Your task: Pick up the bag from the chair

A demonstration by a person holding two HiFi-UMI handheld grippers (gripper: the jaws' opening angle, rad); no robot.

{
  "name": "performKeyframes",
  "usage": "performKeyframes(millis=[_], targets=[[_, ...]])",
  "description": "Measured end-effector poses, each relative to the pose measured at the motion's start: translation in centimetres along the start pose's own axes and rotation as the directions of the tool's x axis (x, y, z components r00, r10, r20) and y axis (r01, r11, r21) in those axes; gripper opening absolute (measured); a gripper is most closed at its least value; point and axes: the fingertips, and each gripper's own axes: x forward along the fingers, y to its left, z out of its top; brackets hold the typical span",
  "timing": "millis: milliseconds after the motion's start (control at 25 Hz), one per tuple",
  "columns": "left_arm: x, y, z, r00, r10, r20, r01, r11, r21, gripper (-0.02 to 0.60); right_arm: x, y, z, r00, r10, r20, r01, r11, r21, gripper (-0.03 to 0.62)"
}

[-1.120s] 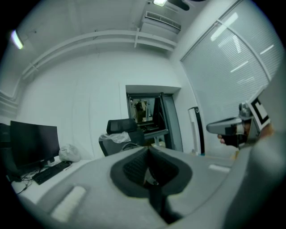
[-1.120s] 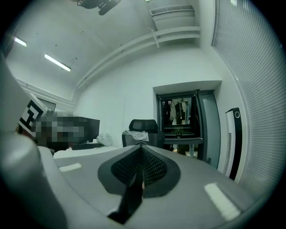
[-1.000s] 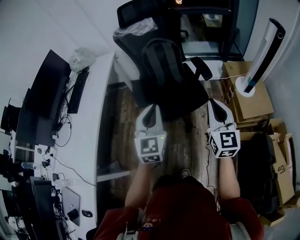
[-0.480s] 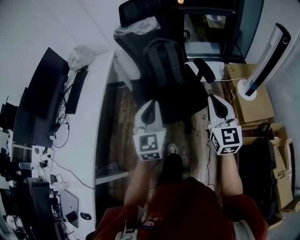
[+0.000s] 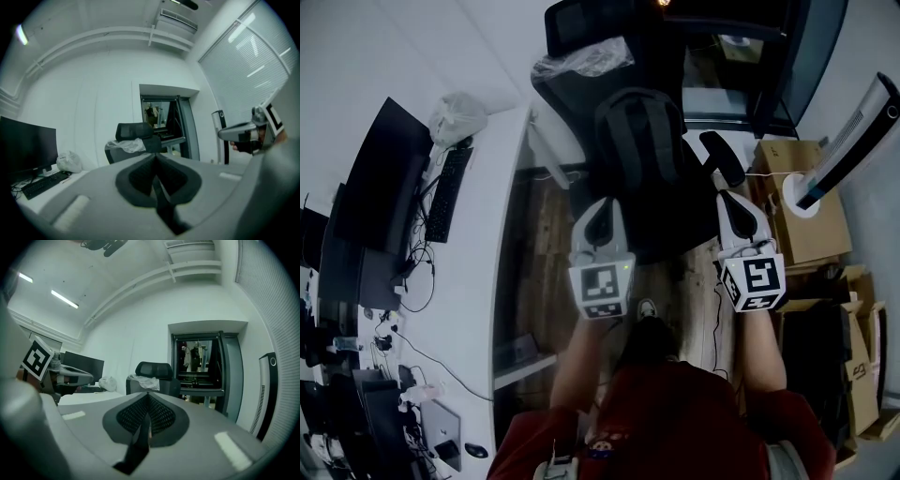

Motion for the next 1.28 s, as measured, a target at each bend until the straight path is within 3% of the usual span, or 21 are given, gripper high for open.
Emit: performKeyframes(millis=[600, 1280], targets=[[12.1, 10.1, -3.4, 0.999, 0.0, -0.035, -0.002, 0.999, -0.048, -0.002, 16.2, 0.0, -1.1, 0.997, 0.013, -0.071, -0.014, 1.0, -0.024, 0.0], [19.3, 14.1, -3.2, 0.999, -0.038, 0.002, 0.038, 0.998, -0.048, -0.002, 24.3, -1.0, -0.3, 0.998, -0.018, -0.06, 0.015, 0.999, -0.045, 0.0]])
